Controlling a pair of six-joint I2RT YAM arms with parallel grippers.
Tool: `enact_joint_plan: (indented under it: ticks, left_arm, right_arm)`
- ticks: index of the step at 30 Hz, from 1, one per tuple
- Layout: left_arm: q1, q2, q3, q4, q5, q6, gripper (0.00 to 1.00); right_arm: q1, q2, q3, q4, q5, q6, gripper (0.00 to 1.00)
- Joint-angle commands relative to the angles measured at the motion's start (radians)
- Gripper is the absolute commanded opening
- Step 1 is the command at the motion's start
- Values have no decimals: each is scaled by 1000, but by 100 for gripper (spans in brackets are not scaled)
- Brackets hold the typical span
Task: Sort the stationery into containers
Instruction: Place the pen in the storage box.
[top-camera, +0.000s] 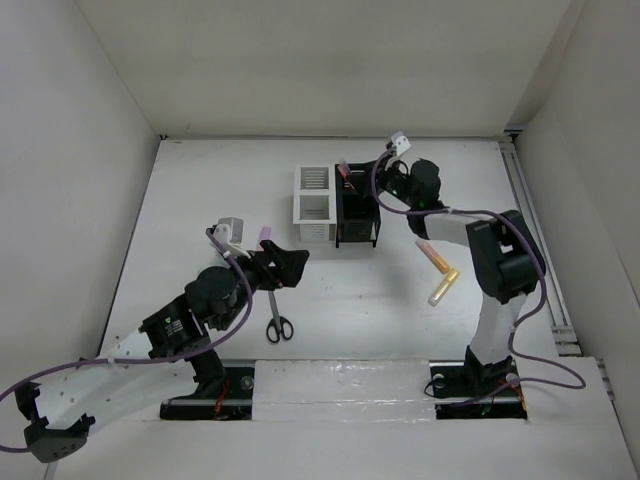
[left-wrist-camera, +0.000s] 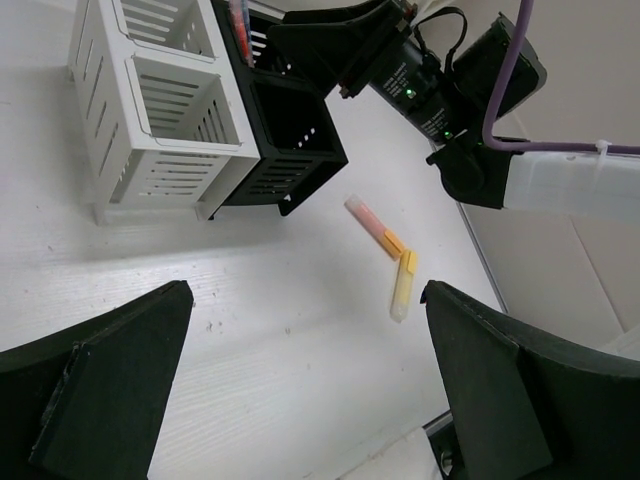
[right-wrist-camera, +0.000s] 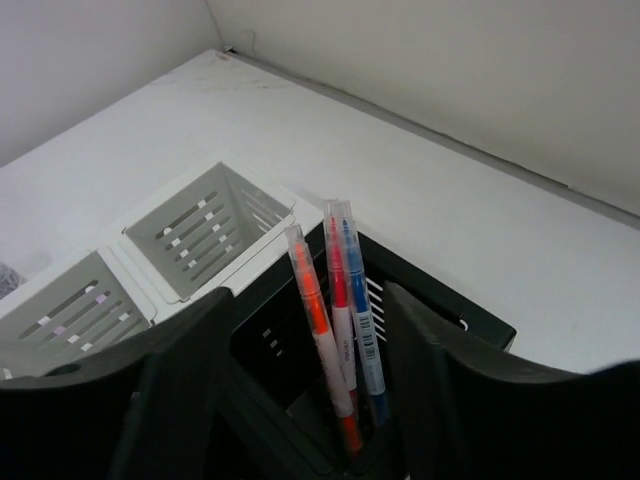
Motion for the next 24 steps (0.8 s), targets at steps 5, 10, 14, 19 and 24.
enact_joint_plan:
  ticks: [5,10,14,19,24]
  left_arm:
    - [-6,9,30,0,-57,-22,100]
    - [-6,58,81,-133,-188,-118,100]
    - [-6,111,104,-195,-243,-180,100]
    - [-6,168,205,-310,-261,-241,100]
    - [-6,228,389,-547,-295,-295,100]
  right_arm:
    - [29,-170,-46,78,24,13,83]
    - [104,-390,-86,-66,233,13,100]
    - [114,-541,-77,-353,358,48,100]
    - [52,-627,-47,-819,463,121,100]
    - [-1,-836,-264,-855,456,145,100]
